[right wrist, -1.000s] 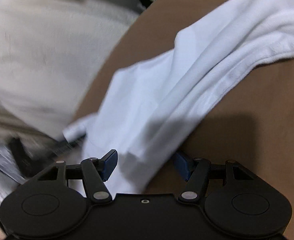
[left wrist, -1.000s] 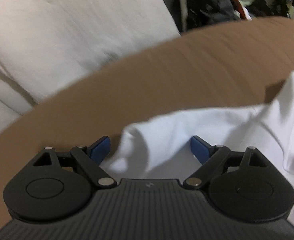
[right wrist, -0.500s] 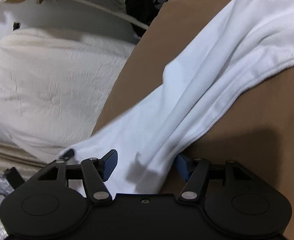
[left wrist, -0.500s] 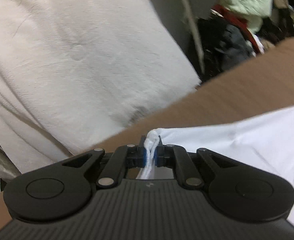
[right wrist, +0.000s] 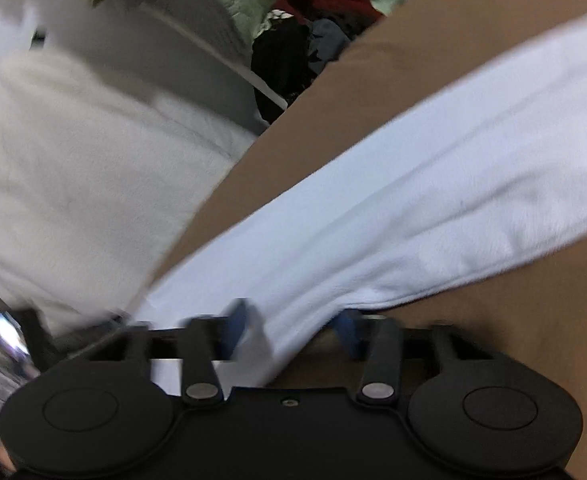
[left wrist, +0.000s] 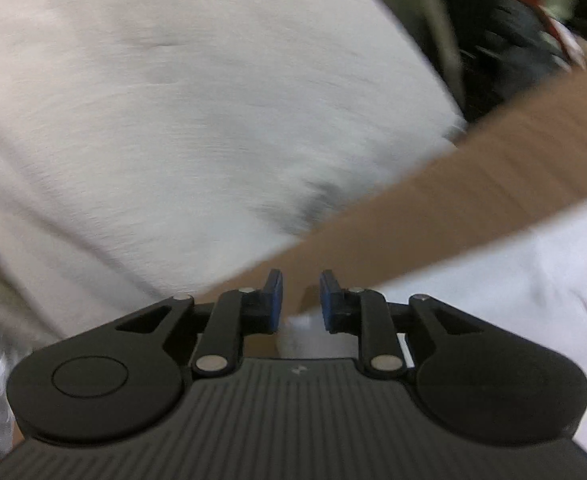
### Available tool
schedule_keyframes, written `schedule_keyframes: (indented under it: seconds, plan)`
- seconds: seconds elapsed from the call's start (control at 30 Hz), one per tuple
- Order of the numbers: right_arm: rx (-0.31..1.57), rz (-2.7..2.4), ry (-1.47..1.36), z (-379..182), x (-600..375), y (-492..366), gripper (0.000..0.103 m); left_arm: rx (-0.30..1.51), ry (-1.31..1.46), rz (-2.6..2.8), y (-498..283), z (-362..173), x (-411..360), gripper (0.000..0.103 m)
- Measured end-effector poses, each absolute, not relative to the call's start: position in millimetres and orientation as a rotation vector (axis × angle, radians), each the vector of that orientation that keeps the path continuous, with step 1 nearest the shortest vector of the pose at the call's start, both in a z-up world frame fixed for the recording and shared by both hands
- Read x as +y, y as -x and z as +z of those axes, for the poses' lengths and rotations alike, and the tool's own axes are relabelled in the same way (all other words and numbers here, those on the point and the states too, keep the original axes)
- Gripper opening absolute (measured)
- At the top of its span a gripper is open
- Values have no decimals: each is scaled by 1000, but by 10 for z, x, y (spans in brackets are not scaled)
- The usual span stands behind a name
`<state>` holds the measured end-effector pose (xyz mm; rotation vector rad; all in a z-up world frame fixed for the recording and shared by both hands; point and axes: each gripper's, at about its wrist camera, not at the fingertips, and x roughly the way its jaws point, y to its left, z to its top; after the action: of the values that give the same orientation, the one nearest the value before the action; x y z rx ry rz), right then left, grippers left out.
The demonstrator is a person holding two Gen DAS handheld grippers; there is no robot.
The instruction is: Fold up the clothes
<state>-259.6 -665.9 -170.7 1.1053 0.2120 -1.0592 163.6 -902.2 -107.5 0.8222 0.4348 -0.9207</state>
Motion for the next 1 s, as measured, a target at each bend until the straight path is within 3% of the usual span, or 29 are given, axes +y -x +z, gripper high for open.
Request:
schedule_keyframes:
  seconds: [0.07, 0.1, 0.13, 0.17, 0.27, 0.37, 0.47, 0.53, 0.7, 0.87, 0.97, 1.0]
  plan:
    - [296, -1100, -954, -1585, -6604, 2477, 7, 472, -677, -1021, -1657, -789, -8781, 20]
    - [303, -1120, -888, -1508, -6557, 2435, 7, 490, -603, -1069, -1668, -645, -8661, 25]
    - [299, -1137, -830, -1439, -6516, 2407, 7, 507, -528, -1115, -1679, -503, -8540, 40]
    - [299, -1143, -785, -1389, -6503, 2379, 7, 527, -506, -1132, -1681, -428, -8401, 47]
    - [395, -1173, -767, -1418, -6629, 2332, 10, 578, -511, -1113, -1685, -428, -7878, 53]
    - [480, -1221, -816, -1501, -6661, 2389, 23, 601, -576, -1033, -1711, -512, -7327, 55]
    - [494, -1206, -886, -1329, -6499, 2506, 45, 612, -619, -908, -1783, -608, -6687, 61]
    - [480, -1150, -861, -1160, -6373, 2477, 54, 649, -613, -860, -1815, -669, -6231, 62]
    - [455, -933, -720, -902, -6013, 2275, 54, 644, -575, -851, -1700, -732, -5501, 62]
    - [495, -767, -580, -844, -5695, 2023, 54, 645, -623, -915, -1502, -877, -5456, 61]
    - [492, -774, -584, -886, -5636, 1855, 55, 647, -629, -929, -1405, -987, -5597, 52]
    - [488, -771, -596, -908, -5622, 1804, 57, 662, -645, -927, -1409, -1013, -5685, 40]
